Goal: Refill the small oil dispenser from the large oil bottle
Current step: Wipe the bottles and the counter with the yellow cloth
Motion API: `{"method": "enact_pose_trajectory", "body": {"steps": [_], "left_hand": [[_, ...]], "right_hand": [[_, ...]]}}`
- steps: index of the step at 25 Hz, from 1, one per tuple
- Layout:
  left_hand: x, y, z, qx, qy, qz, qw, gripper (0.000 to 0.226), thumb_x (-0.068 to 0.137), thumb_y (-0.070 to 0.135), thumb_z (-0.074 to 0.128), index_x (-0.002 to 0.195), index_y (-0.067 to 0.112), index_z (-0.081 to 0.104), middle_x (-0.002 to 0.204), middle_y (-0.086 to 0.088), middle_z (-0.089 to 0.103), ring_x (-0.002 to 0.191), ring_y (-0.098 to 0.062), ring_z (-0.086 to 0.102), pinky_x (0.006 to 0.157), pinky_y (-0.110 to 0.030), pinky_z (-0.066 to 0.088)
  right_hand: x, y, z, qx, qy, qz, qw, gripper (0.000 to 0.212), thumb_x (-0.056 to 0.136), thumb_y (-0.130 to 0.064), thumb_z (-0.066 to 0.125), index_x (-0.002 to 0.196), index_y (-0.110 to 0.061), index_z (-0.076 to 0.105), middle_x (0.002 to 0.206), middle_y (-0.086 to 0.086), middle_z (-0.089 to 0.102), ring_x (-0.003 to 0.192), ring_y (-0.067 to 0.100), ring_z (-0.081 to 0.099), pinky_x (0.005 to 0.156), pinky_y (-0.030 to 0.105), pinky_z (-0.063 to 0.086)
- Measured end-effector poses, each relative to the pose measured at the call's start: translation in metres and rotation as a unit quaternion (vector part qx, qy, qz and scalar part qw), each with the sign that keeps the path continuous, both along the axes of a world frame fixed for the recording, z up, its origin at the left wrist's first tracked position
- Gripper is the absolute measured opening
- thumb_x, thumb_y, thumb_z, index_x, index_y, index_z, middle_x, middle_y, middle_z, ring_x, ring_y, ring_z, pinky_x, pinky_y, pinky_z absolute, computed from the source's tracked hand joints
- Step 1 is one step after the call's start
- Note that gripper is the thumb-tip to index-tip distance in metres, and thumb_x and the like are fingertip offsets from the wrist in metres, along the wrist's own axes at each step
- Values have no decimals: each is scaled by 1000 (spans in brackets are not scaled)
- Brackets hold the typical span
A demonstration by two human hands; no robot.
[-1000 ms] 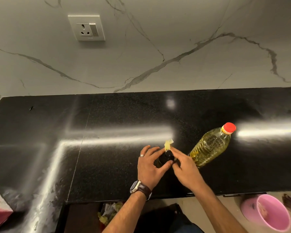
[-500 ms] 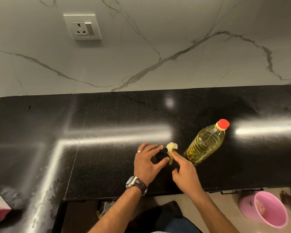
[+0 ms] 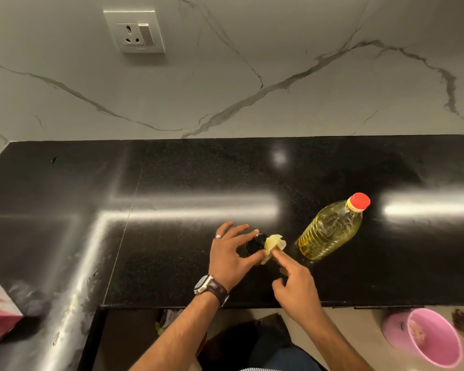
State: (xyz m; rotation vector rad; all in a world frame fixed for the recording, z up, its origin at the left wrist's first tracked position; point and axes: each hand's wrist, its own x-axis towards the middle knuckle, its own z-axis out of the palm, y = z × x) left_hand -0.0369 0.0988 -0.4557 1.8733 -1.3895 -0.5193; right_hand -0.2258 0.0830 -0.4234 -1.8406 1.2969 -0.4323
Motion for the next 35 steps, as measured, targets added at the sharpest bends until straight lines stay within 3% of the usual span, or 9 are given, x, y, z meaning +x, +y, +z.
{"method": "enact_pose_trajectory", "body": {"steps": [4, 7, 10, 14, 21, 25, 28, 32, 35], "left_hand": [[1, -2, -3, -7, -11, -8, 1000, 58, 75, 72, 68, 124, 42, 70, 132, 17, 66, 142, -15, 40, 112, -38, 35], [2, -2, -5, -7, -10, -7, 1000, 57, 76, 71, 69, 124, 41, 71, 132, 17, 67, 142, -15, 40, 112, -38, 36], [0, -1, -4, 0, -8, -2, 1000, 58, 76, 72, 69, 125, 42, 70, 132, 17, 66, 142, -14, 38, 112, -39, 36], [-1, 0, 0, 5, 4, 6, 1000, 56, 74, 74, 67, 124, 48, 63, 134, 17, 65, 143, -14, 38, 113, -40, 36], [-3, 1, -1, 4, 4, 9, 1000, 57, 75, 74, 67, 126, 48, 63, 134, 18, 64, 142, -12, 38, 112, -40, 37], [-1, 1, -3, 10, -2, 8, 1000, 56, 76, 72, 69, 127, 49, 63, 135, 18, 64, 142, -13, 38, 113, -42, 37], [-1, 0, -3, 4, -4, 0, 1000, 56, 76, 75, 67, 126, 50, 62, 134, 17, 65, 141, -16, 40, 111, -43, 40], [-1, 0, -3, 7, -12, 4, 1000, 57, 77, 72, 67, 126, 42, 68, 134, 17, 65, 142, -17, 40, 111, -45, 40], [0, 0, -4, 13, -22, 1, 1000, 59, 77, 71, 67, 125, 38, 71, 134, 18, 64, 142, -16, 39, 112, -47, 41]], "right_hand": [[12, -24, 2, 4, 9, 5, 1000, 76, 87, 6, 65, 156, -21, 45, 145, -14, 54, 136, 3, 50, 113, 22, 43], [22, -41, 3, 14, 13, 29, 999, 70, 87, -3, 65, 151, -28, 52, 117, -8, 73, 98, 5, 66, 87, 24, 54], [14, -37, -7, 28, 27, 32, 999, 48, 90, -9, 67, 133, -29, 65, 99, -10, 74, 93, 8, 70, 86, 35, 59], [-10, -23, -14, 0, 21, -30, 999, 16, 97, -33, 71, 109, -26, 78, 87, -13, 75, 83, 1, 69, 73, 28, 58], [-5, -30, 23, -137, -35, -96, 985, 14, 86, -25, 83, 95, -18, 75, 103, -9, 61, 88, 4, 63, 68, 19, 56], [6, -40, 25, -263, -10, -27, 964, 18, 86, -14, 83, 102, -13, 74, 111, 0, 68, 101, 9, 64, 84, 24, 57], [1, -21, 8, -177, -62, 50, 981, 20, 90, -8, 78, 105, -18, 71, 110, -7, 69, 102, 1, 65, 88, 28, 59], [5, -27, 3, -102, -62, 34, 992, 44, 96, -16, 73, 139, -18, 62, 123, -11, 67, 111, 2, 63, 95, 22, 55], [12, -53, 9, -150, -6, 86, 985, 24, 98, -19, 69, 122, -15, 72, 106, -6, 67, 95, 5, 61, 83, 26, 56]]}}
